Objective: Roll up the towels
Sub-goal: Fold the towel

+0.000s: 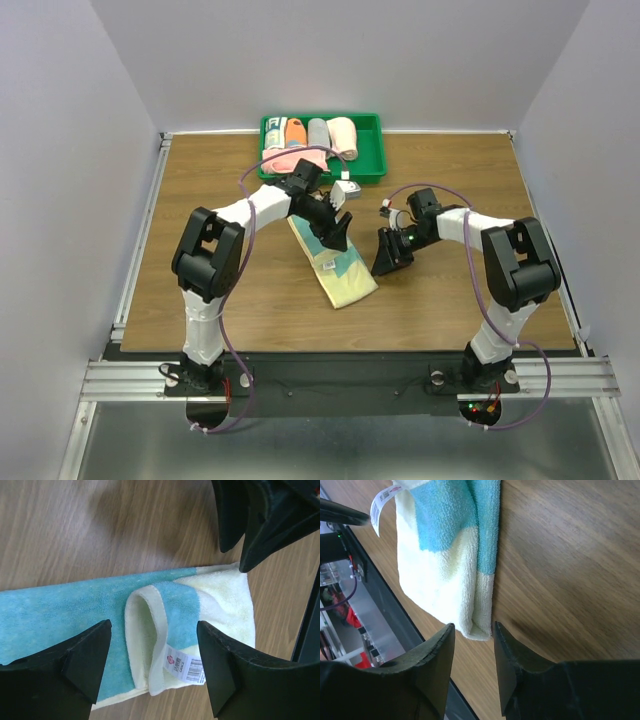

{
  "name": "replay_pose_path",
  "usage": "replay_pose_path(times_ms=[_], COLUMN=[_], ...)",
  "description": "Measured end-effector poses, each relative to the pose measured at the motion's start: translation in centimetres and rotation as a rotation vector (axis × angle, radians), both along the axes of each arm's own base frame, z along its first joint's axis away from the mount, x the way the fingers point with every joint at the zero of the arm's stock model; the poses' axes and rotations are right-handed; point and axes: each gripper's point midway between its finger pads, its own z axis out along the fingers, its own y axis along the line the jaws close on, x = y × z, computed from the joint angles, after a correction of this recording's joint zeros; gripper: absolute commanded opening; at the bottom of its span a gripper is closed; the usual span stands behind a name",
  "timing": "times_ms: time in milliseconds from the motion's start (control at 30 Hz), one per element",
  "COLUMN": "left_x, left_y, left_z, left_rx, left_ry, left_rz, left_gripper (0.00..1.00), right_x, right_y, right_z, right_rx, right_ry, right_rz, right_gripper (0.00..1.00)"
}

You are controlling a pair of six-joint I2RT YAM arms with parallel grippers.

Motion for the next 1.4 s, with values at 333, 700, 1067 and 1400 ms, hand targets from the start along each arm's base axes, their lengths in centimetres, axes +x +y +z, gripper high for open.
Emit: replay_pose_path(times_ms=[333,700,1067,1400], left_x=[0.7,1.1,1.2,1.6], left_y=[-1.7,-1.9,-2.4,-2.9], left_z=[-0.6,-0.7,-1.7,-1.0], left_rx=[0.001,-0.004,-0.004,-0.023], left_ry=[-0.001,-0.001,0.032,0.028], left_rz=[0.005,0.01,-0.002,-0.011], left_gripper=[0.6,0.55,0.3,0.0], right_x=[-0.3,-1.3,-1.4,-2.2], right_y=[0.6,1.0,1.0,0.9], right_z=[-0.3,-1.1,-1.4,-1.7], right_rx=[0.004,0.002,0.001,0.004], right_ry=[0.0,0.035,0.044,0.066], right_rz=[0.02,0.042,0.043,0.046], right_gripper=[0.4,0.34,0.1,0.01])
